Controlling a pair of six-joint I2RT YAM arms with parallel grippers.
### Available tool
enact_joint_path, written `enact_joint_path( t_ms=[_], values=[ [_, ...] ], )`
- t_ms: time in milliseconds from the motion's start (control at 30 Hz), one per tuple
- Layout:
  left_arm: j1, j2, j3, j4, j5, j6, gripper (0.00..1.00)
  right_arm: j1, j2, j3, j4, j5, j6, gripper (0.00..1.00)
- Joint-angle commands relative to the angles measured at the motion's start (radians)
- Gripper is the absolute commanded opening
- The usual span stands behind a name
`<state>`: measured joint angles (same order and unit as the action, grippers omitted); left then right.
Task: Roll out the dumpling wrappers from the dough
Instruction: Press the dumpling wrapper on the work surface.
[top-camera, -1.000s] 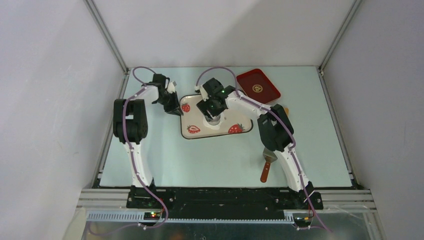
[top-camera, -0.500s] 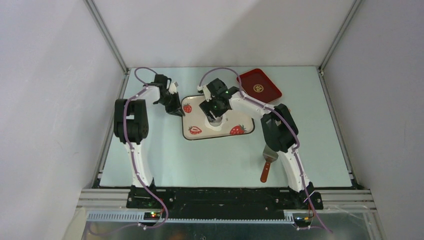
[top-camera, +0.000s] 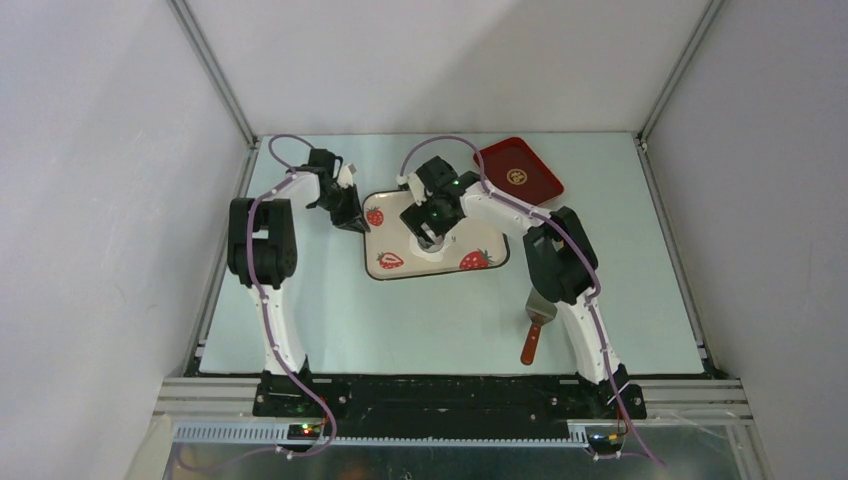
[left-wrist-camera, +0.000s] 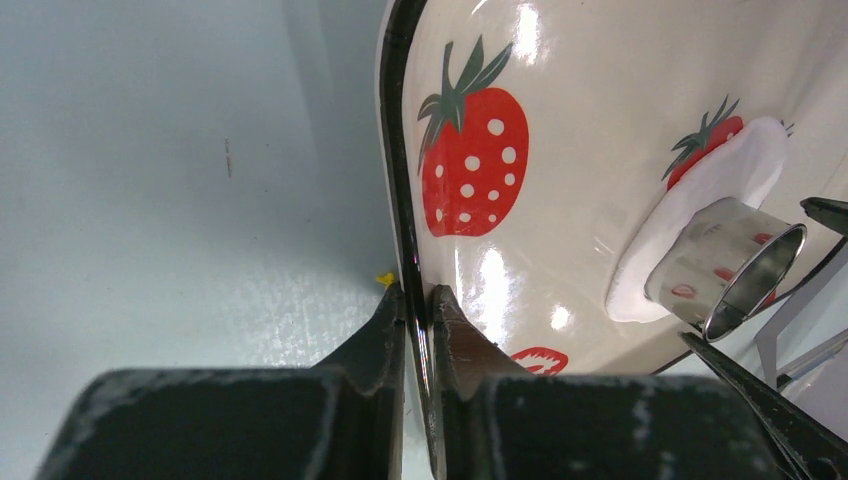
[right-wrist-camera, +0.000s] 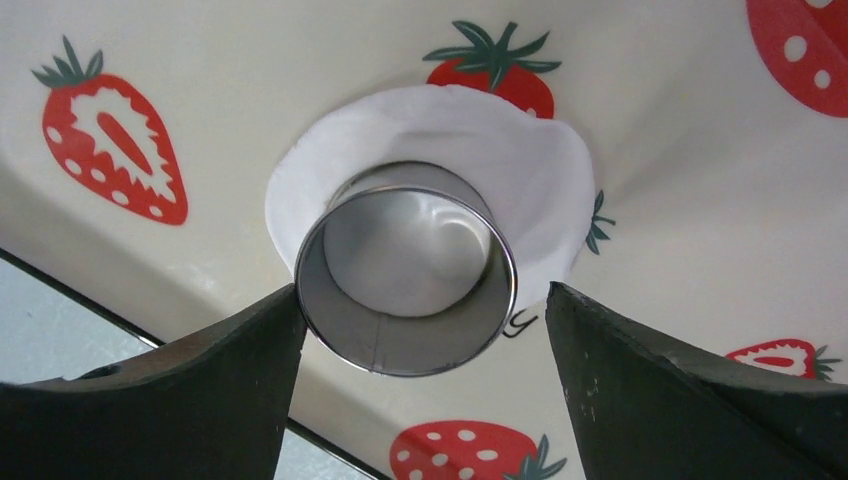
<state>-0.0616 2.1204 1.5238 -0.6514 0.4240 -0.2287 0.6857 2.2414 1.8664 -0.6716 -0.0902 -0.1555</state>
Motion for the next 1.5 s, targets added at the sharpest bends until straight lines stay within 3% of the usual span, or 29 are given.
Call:
enact_joint_path(
  t_ms=[0,100,567,700,767,900,1100,1467],
  values=[
    [-0.005,-0.013,-0.029,0.0,-0.048,0.025,0.0,-0.021,-0.078,0.006,-0.059,-0.027,-0.125,0.94],
    [-0.005,-0.014,-0.03,0.002,-0.048,0.025,0.0,-0.02,-0.072,0.014,-0.063,-0.021,-0.123,0.93],
    [-0.005,-0.014,-0.032,0.004,-0.048,0.024,0.0,0.011,-0.045,-0.021,-0.004,-0.048,-0.079,0.69],
    [-0.005,-0.013,-0.03,0.005,-0.048,0.023,0.0,0.019,-0.034,-0.021,-0.003,-0.04,-0.075,0.54],
    [-0.005,-0.015,-0.031,0.005,-0.047,0.023,0.0,0.024,-0.03,-0.023,-0.005,-0.027,-0.07,0.39],
    [-0.006,-0.015,-0.031,0.004,-0.049,0.022,0.0,0.037,-0.013,-0.021,-0.017,0.017,-0.044,0.18],
    [-0.005,-0.015,-0.034,0.004,-0.048,0.022,0.0,0.042,0.039,0.005,-0.057,0.152,0.087,0.01],
    [-0.023,-0.016,-0.033,0.006,-0.055,0.026,0.0,0.028,0.055,0.016,-0.035,0.167,0.244,0.0]
  ],
)
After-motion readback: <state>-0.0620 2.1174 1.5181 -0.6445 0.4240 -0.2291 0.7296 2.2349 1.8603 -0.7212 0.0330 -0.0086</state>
